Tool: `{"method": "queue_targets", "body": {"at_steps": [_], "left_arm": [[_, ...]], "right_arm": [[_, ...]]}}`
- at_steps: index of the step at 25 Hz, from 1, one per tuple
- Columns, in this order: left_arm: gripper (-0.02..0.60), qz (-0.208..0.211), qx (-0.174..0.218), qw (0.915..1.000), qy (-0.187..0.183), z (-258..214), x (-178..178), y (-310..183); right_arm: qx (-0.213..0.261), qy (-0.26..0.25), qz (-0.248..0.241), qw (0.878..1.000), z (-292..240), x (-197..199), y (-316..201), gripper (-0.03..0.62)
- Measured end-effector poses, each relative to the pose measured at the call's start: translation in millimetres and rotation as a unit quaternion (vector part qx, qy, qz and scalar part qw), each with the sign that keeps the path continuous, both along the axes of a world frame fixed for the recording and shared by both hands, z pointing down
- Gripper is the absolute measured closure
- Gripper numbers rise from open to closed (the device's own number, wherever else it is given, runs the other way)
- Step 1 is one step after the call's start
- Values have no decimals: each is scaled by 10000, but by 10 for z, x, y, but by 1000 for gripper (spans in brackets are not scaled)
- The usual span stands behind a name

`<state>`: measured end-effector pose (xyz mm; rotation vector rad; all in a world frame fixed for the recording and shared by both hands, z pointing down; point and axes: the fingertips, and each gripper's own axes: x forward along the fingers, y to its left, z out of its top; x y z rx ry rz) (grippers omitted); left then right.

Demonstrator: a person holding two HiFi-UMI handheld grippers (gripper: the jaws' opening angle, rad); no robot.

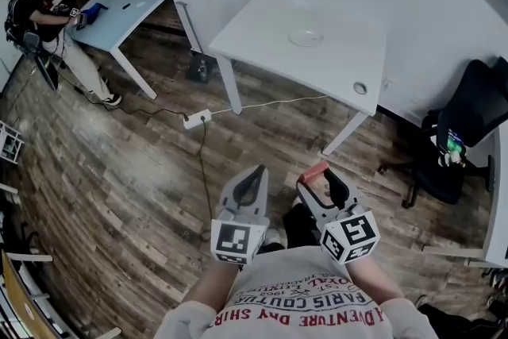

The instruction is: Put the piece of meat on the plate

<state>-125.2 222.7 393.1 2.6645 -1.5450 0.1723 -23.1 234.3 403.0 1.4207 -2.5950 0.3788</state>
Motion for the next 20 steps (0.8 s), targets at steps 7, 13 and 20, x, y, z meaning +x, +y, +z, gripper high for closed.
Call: {"method": "queue_targets", "body": {"at_steps": [7,13,20], "left_arm": [[575,-110,-45,9999,-93,112,-164,-603],[575,-133,-31,9998,-167,39,-207,-1522],[575,-3,8,10000,-25,-115,41,-2807]], "right_arm": [[-150,-254,-266,9992,137,-196,-703,315],[-155,-256,-290,9991,107,-258,-1672,315],[-24,-42,-180,9998,-54,86,-2962,315]]}}
